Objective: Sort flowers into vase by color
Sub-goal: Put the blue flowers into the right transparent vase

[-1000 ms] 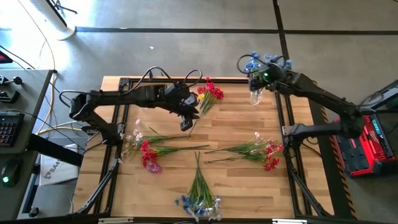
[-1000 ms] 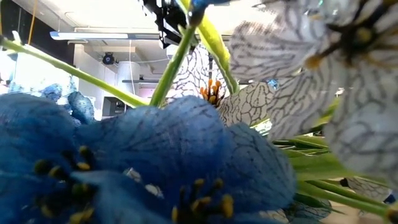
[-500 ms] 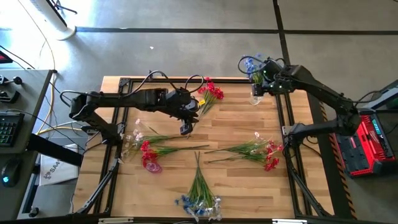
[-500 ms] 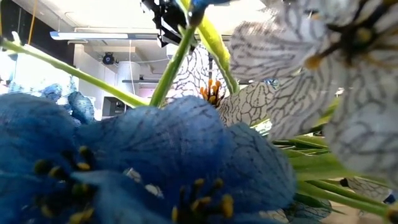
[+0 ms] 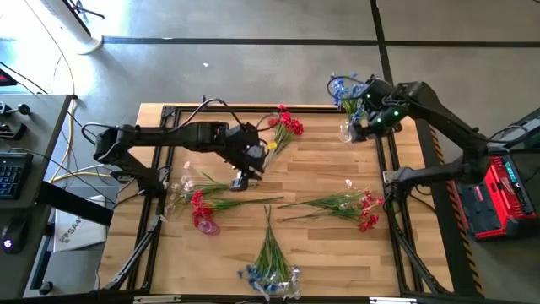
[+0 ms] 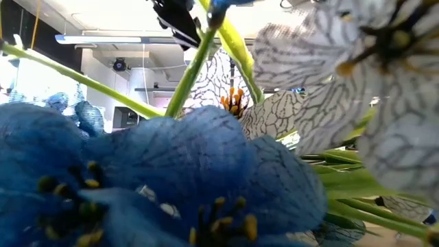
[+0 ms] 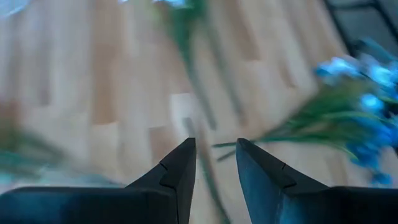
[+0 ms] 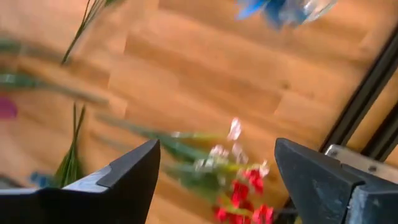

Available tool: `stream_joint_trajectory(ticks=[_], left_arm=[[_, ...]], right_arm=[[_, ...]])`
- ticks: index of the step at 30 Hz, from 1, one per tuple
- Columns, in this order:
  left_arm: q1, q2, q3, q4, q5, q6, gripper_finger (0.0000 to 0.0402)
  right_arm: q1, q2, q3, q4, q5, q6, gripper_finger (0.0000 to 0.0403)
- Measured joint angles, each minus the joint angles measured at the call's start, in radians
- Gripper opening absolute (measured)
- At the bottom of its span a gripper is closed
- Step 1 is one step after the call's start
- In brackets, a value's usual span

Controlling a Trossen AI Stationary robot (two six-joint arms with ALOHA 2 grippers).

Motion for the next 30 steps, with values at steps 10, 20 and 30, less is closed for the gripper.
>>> stream_joint_trajectory(ticks=[10, 20, 30], left_arm=[[-0.146, 0.027, -0.048, 0.07, 0.058, 0.227, 0.0104], [-0.258, 0.125, -0.171, 0.288, 0.084, 0.253, 0.0104], [-0.32, 0.307, -0.175, 0.363, 0.026, 0.369, 0.0104]], right_arm=[[0.403, -0.045, 0.003, 0.001, -0.018, 0.382, 0.0304], [0.829, 0.0, 0.002, 0.264, 0.206, 0.801, 0.0304], [1.034, 0.191, 0.002, 0.42, 0.286, 0.907, 0.0304]])
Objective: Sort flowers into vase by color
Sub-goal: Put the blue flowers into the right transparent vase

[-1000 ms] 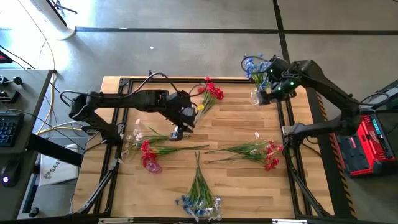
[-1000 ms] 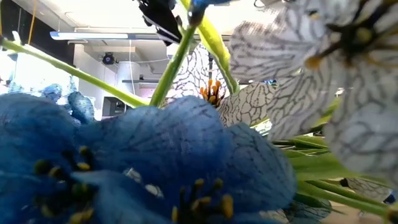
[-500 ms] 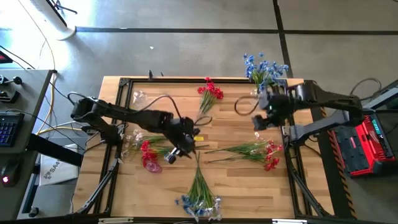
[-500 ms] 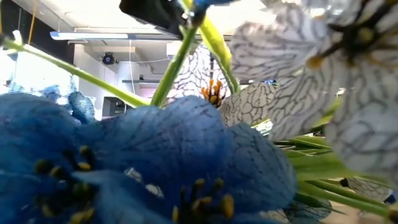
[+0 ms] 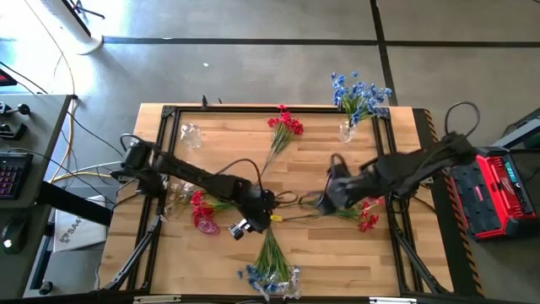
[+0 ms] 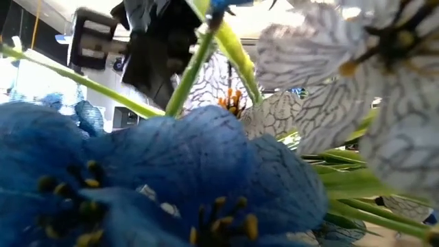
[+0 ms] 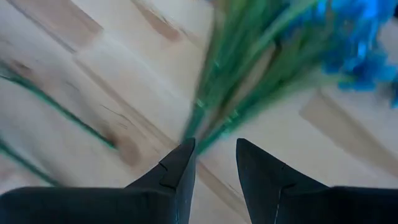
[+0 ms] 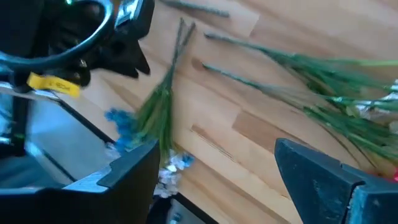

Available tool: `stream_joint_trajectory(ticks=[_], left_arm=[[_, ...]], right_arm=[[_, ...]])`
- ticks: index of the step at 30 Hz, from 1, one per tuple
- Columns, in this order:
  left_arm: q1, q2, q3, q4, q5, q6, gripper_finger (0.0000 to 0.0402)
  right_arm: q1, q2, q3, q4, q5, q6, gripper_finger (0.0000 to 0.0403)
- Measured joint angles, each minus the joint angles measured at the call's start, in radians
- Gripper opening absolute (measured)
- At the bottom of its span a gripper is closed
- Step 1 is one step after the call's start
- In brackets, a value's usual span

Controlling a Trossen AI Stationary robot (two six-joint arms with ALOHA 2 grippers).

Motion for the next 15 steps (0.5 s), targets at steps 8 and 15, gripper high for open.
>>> stream_joint_trajectory(ticks=[8, 15], left_arm=[[-0.059, 0.067, 0.0, 0.027, -0.06, 0.097, 0.0104], [-0.089, 0.079, 0.0, 0.109, -0.13, 0.183, 0.0104]], right_arm=[[0.118, 0.12, 0.0, 0.043, -0.018, 0.124, 0.0304], [0.198, 0.147, 0.0, 0.08, 0.018, 0.235, 0.0304]])
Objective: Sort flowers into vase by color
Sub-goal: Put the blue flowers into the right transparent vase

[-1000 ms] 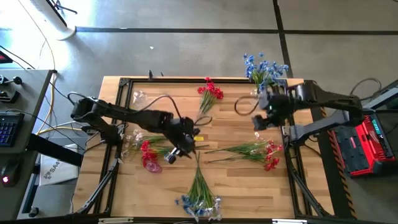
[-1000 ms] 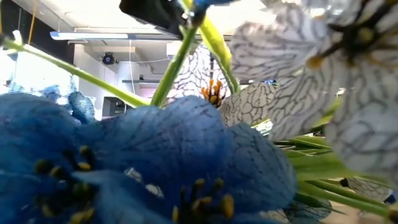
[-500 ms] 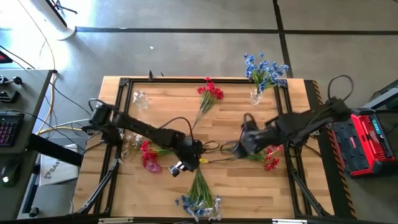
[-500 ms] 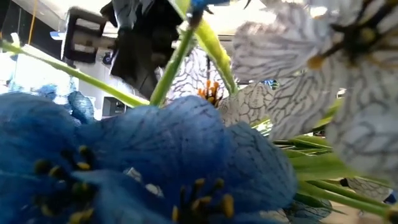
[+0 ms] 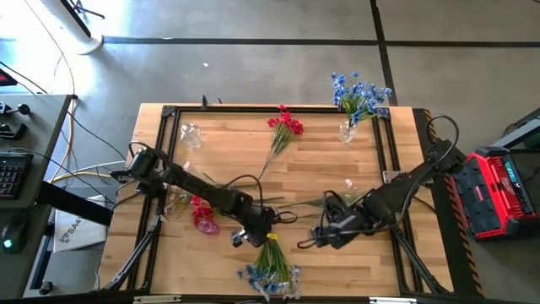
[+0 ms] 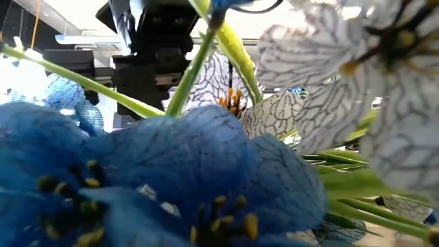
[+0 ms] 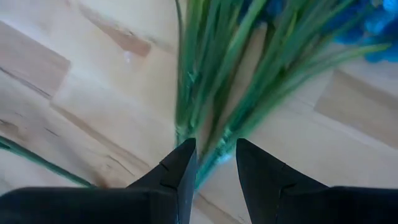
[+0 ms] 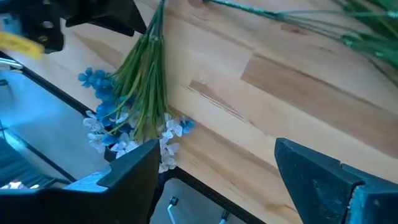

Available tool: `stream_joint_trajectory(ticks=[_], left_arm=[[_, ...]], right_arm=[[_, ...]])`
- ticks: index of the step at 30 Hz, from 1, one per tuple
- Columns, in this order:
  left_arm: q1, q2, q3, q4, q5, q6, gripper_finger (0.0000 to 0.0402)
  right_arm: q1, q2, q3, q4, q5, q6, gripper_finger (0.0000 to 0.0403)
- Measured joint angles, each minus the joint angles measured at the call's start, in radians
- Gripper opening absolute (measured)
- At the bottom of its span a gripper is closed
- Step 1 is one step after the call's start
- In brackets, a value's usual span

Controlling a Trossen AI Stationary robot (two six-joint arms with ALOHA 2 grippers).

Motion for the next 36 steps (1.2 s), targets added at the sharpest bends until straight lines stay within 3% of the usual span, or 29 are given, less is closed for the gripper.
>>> stream_joint_trajectory(ticks=[8, 17, 20, 24, 29, 32, 36], left_arm=[[0.005, 0.063, 0.0, 0.01, 0.035, 0.11, 0.0104], [0.005, 0.085, 0.003, 0.031, 0.015, 0.096, 0.0101], [0.003, 0.086, 0.003, 0.031, -0.015, 0.051, 0.0082], [0.004, 0.064, 0.004, -0.007, -0.035, -0.057, 0.0025], [0.016, 0.038, 0.099, -0.268, -0.04, -0.202, 0.0008], [0.033, 0.031, 0.207, -0.455, 0.046, -0.285, 0.0003], [0.06, 0.031, 0.316, -0.575, 0.291, -0.408, 0.0002]], right_arm=[[0.042, 0.0, 0.0, 0.014, 0.009, 0.057, 0.0304], [0.056, 0.0, 0.0, 0.025, 0.025, 0.081, 0.0304], [0.056, 0.0, 0.0, 0.026, 0.028, 0.089, 0.0304], [0.056, 0.0, 0.0, 0.026, 0.042, 0.104, 0.0304], [0.056, 0.0, 0.0, 0.026, 0.052, 0.104, 0.0304], [0.056, 0.0, 0.0, 0.026, 0.084, 0.099, 0.0304], [0.056, 0.0, 0.0, 0.026, 0.147, 0.09, 0.0304]])
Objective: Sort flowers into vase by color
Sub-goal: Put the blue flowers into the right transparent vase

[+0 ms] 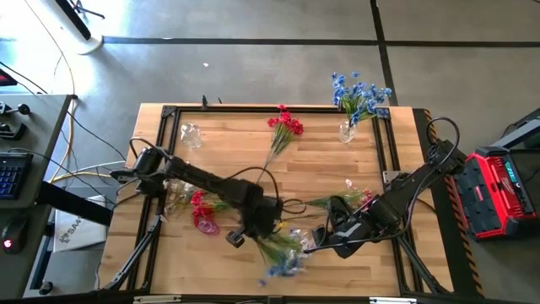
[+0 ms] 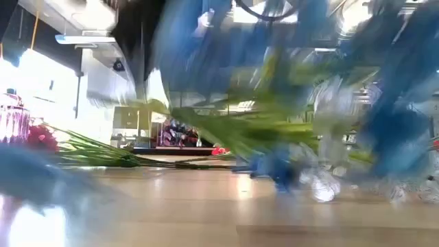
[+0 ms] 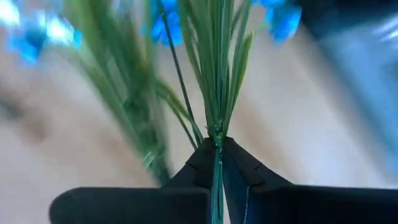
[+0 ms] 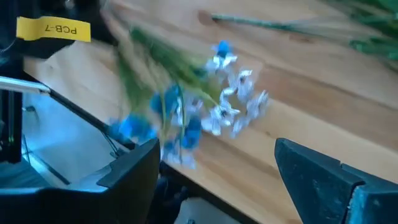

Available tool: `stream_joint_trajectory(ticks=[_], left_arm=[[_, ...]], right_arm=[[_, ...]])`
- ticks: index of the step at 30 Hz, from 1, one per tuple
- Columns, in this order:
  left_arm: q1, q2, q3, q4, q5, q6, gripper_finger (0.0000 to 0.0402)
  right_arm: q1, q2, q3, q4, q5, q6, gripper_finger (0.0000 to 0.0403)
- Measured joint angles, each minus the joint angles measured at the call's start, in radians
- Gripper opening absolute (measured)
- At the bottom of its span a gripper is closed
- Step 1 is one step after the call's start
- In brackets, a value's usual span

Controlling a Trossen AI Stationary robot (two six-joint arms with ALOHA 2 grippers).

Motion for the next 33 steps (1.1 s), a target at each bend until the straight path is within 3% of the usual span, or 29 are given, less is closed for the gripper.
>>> stream_joint_trajectory(ticks=[5, 9, 19, 29, 33], left_arm=[[0.049, -0.002, 0.034, 0.083, 0.492, -0.123, 0.0001], [0.1, -0.003, 0.026, 0.195, 0.618, -0.209, 0.0], [0.209, -0.125, 0.026, 0.326, 0.608, -0.239, 0.0], [0.394, -0.328, 0.027, 0.42, 0.551, -0.322, 0.0001], [0.422, -0.385, 0.027, 0.468, 0.631, -0.387, 0.0001]], right_arm=[[0.0, 0.0, 0.0, 0.0, 0.06, -0.005, 0.0304], [0.003, 0.0, 0.0, 0.008, 0.083, 0.012, 0.0304], [0.054, -0.001, 0.0, -0.008, 0.225, 0.06, 0.0304], [0.067, -0.003, 0.0, 0.017, 0.265, -0.212, 0.0304], [0.062, -0.003, 0.001, 0.123, 0.275, -0.356, 0.0304]])
